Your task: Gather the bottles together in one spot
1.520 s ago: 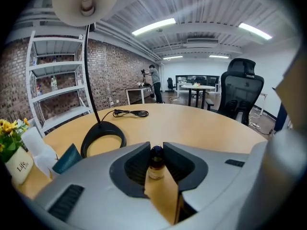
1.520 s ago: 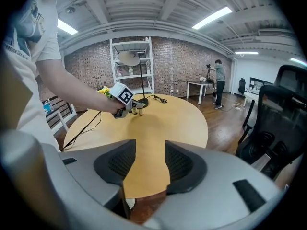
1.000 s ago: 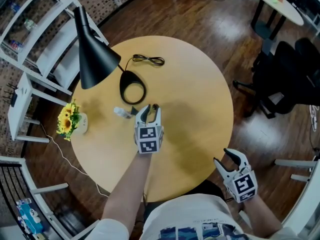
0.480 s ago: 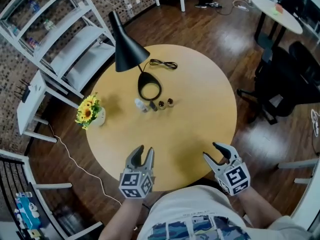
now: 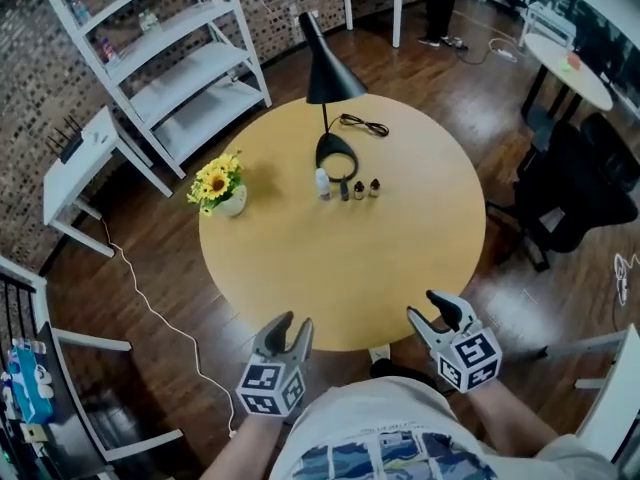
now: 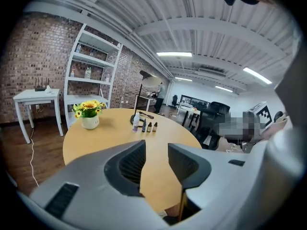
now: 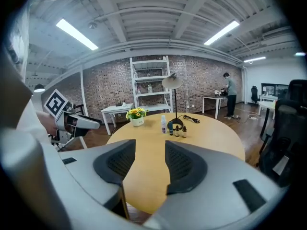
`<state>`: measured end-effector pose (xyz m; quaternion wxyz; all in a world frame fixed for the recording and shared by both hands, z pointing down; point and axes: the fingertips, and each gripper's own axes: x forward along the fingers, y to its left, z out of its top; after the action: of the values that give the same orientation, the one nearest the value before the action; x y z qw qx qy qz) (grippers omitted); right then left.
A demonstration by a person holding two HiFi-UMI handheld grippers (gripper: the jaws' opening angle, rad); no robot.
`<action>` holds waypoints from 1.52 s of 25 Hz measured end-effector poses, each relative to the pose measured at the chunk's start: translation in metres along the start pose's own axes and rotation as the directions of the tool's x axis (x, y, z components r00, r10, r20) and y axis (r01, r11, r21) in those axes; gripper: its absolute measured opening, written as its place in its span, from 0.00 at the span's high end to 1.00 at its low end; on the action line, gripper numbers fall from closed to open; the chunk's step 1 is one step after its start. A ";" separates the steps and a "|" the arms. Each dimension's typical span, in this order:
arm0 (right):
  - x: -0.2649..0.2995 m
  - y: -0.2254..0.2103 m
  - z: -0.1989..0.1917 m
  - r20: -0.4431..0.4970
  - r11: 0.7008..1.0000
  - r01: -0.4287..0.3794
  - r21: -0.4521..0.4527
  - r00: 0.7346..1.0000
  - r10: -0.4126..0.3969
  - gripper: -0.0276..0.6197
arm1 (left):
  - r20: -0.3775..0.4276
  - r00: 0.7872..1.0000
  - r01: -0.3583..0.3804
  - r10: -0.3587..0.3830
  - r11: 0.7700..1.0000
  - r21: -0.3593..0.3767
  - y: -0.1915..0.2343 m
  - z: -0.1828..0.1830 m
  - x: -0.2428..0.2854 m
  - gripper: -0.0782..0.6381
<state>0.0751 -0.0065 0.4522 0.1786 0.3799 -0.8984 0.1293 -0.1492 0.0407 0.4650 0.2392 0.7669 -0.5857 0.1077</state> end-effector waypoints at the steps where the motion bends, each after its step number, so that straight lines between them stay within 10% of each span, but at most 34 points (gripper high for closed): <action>1: -0.006 0.008 -0.003 -0.002 1.000 0.010 0.008 1.000 -0.010 0.62 | 0.001 1.000 0.013 -0.013 1.000 0.002 -0.003 -0.005 -0.010 0.69; 38: -0.128 0.165 -0.076 -0.040 0.996 0.053 0.070 0.998 -0.050 0.65 | 0.005 0.999 0.039 -0.039 0.998 0.046 -0.002 -0.101 -0.194 0.69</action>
<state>0.0549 0.2147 0.4508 0.1854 0.4064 -0.8796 0.1635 -0.1918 0.2548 0.4652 0.2221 0.7837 -0.5687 0.1141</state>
